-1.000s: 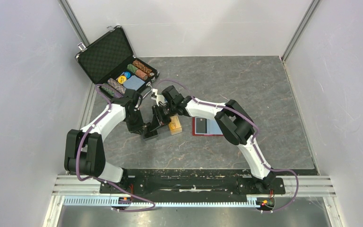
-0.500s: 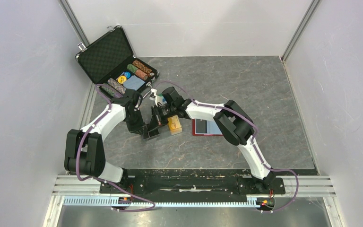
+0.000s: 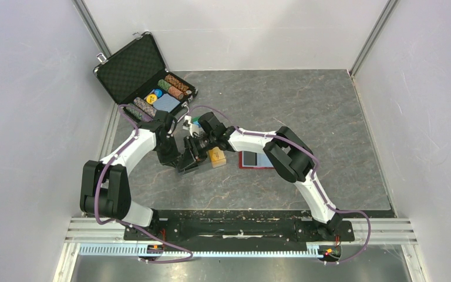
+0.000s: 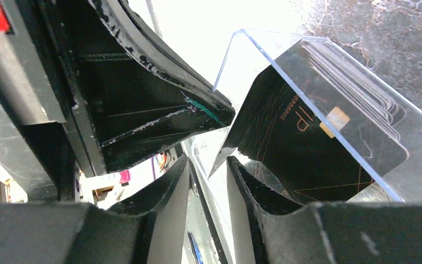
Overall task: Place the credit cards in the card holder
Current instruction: Pick up the credit card from the storage box.
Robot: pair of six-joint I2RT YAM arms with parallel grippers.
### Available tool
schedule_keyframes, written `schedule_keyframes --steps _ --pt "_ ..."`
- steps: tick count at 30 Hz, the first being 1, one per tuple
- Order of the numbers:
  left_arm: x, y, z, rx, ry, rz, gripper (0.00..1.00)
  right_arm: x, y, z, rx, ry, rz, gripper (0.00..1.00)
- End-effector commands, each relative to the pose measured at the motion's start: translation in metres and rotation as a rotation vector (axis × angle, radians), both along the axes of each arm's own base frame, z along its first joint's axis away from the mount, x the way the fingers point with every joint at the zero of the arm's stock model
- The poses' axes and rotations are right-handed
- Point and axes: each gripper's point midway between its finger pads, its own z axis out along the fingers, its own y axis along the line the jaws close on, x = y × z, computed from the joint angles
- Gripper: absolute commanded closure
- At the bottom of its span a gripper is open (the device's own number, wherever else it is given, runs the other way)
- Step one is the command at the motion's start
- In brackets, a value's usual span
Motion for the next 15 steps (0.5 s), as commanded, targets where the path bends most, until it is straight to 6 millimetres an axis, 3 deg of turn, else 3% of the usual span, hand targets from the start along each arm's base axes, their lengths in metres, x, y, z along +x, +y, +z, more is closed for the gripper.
schedule_keyframes --steps 1,5,10,15 --pt "0.004 -0.018 -0.015 -0.064 0.012 -0.013 0.98 0.004 0.003 0.022 0.048 -0.053 0.008 0.65" --pt "0.004 -0.018 -0.015 -0.067 0.011 -0.015 0.98 0.005 0.005 0.02 0.046 -0.05 0.006 0.65" --pt "0.003 -0.018 -0.015 -0.064 0.011 -0.023 0.98 0.008 0.002 0.001 -0.039 -0.055 -0.012 0.7" --pt "0.003 -0.016 -0.013 -0.056 0.007 -0.021 0.98 0.014 0.001 -0.005 -0.097 -0.091 -0.017 0.83"
